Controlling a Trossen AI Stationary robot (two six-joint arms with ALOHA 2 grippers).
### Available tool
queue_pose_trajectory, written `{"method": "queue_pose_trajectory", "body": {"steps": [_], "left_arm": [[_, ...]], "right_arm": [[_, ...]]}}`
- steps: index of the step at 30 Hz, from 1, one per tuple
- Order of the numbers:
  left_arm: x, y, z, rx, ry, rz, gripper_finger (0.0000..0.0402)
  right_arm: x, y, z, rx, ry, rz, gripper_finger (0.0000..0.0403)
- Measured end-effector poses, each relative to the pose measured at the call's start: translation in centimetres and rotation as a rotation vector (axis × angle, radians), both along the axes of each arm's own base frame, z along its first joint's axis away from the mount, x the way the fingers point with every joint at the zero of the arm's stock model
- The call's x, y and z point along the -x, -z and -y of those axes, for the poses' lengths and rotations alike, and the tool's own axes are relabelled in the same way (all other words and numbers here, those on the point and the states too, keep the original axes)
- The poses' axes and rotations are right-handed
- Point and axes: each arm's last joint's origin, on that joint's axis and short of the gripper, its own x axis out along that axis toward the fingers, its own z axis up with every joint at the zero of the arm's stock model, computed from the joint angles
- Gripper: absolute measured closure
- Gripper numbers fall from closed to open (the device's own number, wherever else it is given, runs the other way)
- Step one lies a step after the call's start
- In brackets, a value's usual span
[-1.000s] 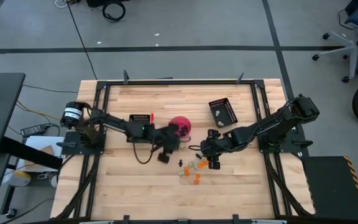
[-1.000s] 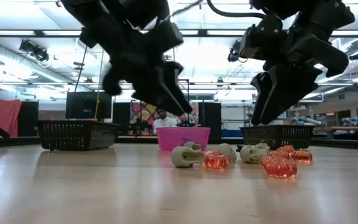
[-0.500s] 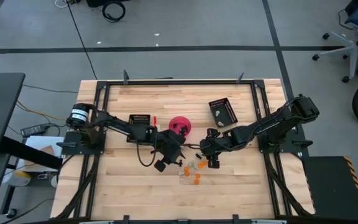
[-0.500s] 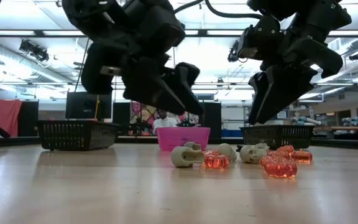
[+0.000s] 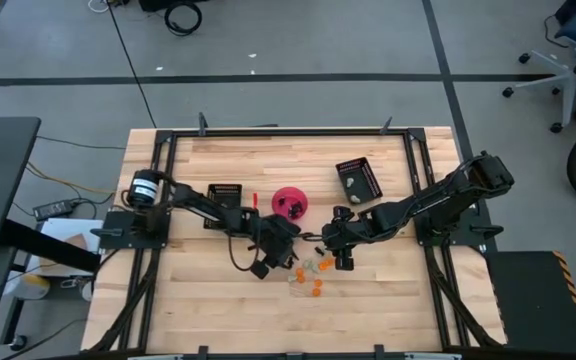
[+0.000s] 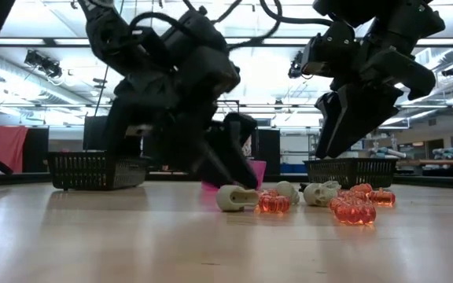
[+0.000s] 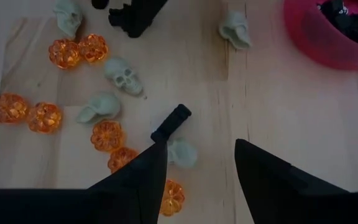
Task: Sort Halloween decoration
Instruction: Put the left black skeleton toy into the pink bin
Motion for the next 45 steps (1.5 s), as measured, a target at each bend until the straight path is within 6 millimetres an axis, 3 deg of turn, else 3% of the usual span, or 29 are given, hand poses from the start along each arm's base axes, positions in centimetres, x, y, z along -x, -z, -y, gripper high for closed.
{"method": "queue_pose_trajectory", "body": {"steps": [11, 22, 27, 35, 41, 45], "left_arm": [[0.0, 0.9, -0.1, -0.026, -0.022, -0.039, 0.0267], [0.1, 0.9, -0.1, -0.032, -0.037, -0.046, 0.0385], [0.2, 0.5, -0.2, -0.032, -0.045, -0.053, 0.0396], [1.1, -3.3, -0.7, -0.167, -0.148, 0.011, 0.0398], [1.6, -6.3, -2.0, -0.330, -0.390, 0.098, 0.0397], [1.8, -6.7, -3.3, -0.385, -0.554, 0.095, 0.0390]], "right_arm": [[0.0, 0.0, 0.0, -0.001, -0.001, -0.002, 0.0211], [0.0, 0.0, 0.0, -0.001, -0.001, 0.000, 0.0211], [0.0, 0.0, 0.0, -0.001, -0.001, -0.001, 0.0211], [0.1, 0.1, 0.1, 0.002, 0.002, -0.015, 0.0211], [0.1, 0.1, 0.0, 0.000, 0.005, -0.014, 0.0211], [0.1, 0.1, 0.0, -0.002, 0.009, -0.014, 0.0211]]}}
